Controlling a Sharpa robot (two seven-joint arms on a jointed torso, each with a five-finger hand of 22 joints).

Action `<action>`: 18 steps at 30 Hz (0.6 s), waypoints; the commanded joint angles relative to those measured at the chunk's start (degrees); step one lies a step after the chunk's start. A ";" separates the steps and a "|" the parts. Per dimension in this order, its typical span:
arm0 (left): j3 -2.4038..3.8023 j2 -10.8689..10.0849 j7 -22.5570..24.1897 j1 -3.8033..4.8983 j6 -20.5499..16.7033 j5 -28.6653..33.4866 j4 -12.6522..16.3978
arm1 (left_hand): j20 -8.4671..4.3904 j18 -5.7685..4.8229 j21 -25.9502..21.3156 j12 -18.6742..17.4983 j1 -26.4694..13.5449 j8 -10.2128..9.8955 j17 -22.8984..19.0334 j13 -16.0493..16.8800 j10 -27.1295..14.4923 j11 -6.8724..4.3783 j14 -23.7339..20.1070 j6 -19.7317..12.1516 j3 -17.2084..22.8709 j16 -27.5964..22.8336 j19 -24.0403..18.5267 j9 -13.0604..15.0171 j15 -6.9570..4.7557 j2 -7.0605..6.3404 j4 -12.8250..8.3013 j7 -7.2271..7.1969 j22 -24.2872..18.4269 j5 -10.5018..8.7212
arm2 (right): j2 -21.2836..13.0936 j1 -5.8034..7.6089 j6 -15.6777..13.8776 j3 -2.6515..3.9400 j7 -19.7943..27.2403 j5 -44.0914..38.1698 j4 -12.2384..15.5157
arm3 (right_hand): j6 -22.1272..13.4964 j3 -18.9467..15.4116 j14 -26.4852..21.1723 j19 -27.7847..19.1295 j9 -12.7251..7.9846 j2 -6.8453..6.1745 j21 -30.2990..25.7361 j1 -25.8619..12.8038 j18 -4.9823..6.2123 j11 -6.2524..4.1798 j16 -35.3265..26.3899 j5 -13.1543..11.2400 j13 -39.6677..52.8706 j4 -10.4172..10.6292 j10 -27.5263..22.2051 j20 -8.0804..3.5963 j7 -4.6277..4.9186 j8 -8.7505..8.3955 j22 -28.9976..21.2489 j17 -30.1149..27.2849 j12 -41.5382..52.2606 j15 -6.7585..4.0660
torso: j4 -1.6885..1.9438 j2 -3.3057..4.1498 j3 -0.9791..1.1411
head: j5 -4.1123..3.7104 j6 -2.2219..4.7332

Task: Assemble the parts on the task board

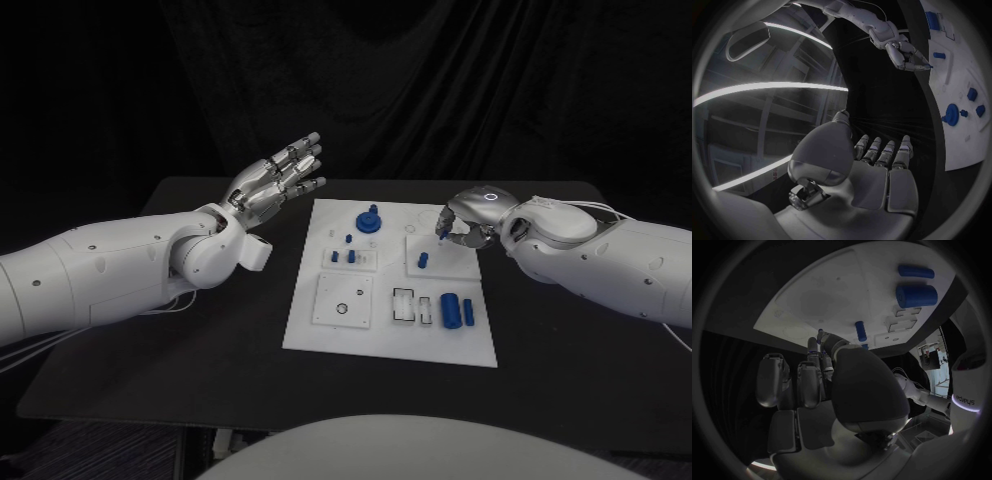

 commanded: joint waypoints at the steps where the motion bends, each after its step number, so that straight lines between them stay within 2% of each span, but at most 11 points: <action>1: 0.05 0.09 0.33 -0.18 1.05 0.04 -0.02 | -0.01 -0.13 0.24 0.10 0.48 0.26 0.05 0.02 -0.02 0.27 0.05 -0.30 0.28 0.19 0.24 -0.05 0.42 0.29 -0.14 0.29 0.07 0.28 | -0.53 0.39 -2.31 0.07 -1.70 -0.26 0.93 | 0.15 -0.35 0.16 0.03 0.11 -0.06 0.19 -0.38 0.53 -0.07 -0.15 0.17 -0.09 0.14 0.39 -0.21 0.46 -0.16 10.77 0.01 -0.24 -0.17 | 0.08 0.05 0.01 | 0.00 0.00; 7: 0.05 0.06 0.25 -0.34 1.14 0.04 -0.07 | -0.01 -0.13 0.24 0.10 0.48 0.26 0.05 0.02 -0.02 0.27 0.05 -0.30 0.28 0.19 0.24 -0.05 0.42 0.29 -0.14 0.29 0.07 0.28 | -2.56 1.06 -2.71 0.06 -2.36 -0.26 4.98 | 0.09 -0.37 0.20 0.04 0.15 -0.21 0.20 -0.45 0.52 0.09 -0.12 0.18 -0.16 0.13 0.56 -0.16 0.60 -0.25 10.77 0.06 -0.34 -0.08 | 0.07 0.03 -0.01 | 0.25 0.00; 13: 0.05 -0.01 0.18 -0.56 1.12 0.04 -0.14 | -0.01 -0.13 0.24 0.10 0.48 0.26 0.05 0.02 -0.02 0.27 0.05 -0.30 0.28 0.19 0.24 -0.05 0.42 0.29 -0.14 0.29 0.07 0.28 | -5.29 1.83 -2.34 0.05 -3.19 -0.26 12.80 | -0.12 -0.34 0.30 0.09 0.20 -0.45 0.24 -0.61 0.48 0.47 -0.03 0.20 -0.36 0.17 0.98 0.07 0.96 -0.54 10.79 0.20 -0.55 0.30 | 0.09 0.03 -0.03 | 0.54 0.00; 18: 0.05 0.00 0.13 -0.69 1.11 0.04 -0.11 | -0.01 -0.18 0.26 0.09 0.55 0.25 0.04 0.02 -0.04 0.31 0.04 -0.36 0.31 0.18 0.28 -0.05 0.47 0.36 -0.16 0.26 0.08 0.30 | -5.88 2.05 -1.85 0.03 -3.33 -0.53 17.96 | -0.12 -0.36 0.44 0.17 0.21 -0.57 0.36 -0.64 0.45 0.50 0.15 0.19 -0.40 0.15 1.02 0.12 0.99 -0.58 10.83 0.50 -0.62 0.34 | 0.06 0.00 -0.05 | 1.13 0.00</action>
